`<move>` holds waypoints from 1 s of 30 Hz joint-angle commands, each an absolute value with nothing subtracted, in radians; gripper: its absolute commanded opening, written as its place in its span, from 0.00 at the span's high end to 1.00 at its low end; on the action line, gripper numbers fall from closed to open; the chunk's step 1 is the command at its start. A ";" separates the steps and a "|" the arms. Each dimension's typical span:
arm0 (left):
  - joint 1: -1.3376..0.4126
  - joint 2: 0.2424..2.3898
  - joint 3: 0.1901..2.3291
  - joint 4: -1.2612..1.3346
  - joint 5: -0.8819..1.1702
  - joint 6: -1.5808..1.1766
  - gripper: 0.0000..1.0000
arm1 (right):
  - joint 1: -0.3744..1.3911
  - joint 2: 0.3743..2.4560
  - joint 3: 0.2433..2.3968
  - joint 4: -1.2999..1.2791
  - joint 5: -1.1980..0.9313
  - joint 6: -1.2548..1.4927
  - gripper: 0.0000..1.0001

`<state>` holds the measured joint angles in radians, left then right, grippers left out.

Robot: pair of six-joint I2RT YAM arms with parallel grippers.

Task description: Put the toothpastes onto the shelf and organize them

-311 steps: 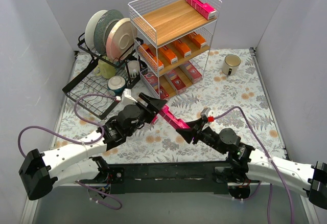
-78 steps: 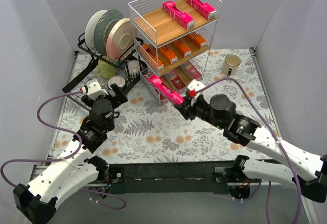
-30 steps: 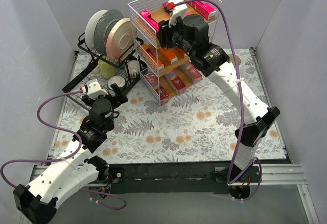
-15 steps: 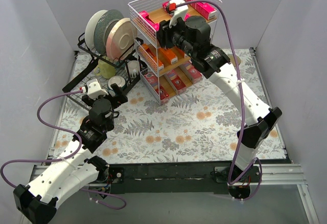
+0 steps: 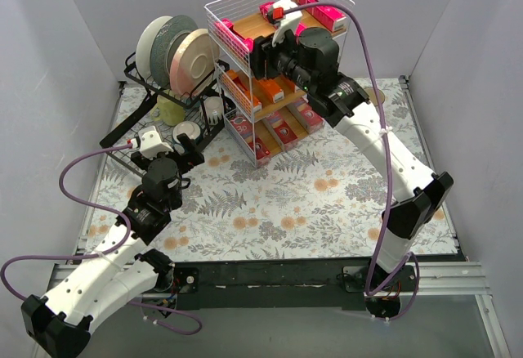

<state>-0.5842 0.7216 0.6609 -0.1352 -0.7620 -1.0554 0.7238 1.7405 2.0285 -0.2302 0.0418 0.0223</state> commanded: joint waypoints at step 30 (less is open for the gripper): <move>-0.577 0.422 0.873 -0.341 -0.677 -0.887 0.02 | 0.729 0.546 0.804 -0.038 0.791 -0.137 0.02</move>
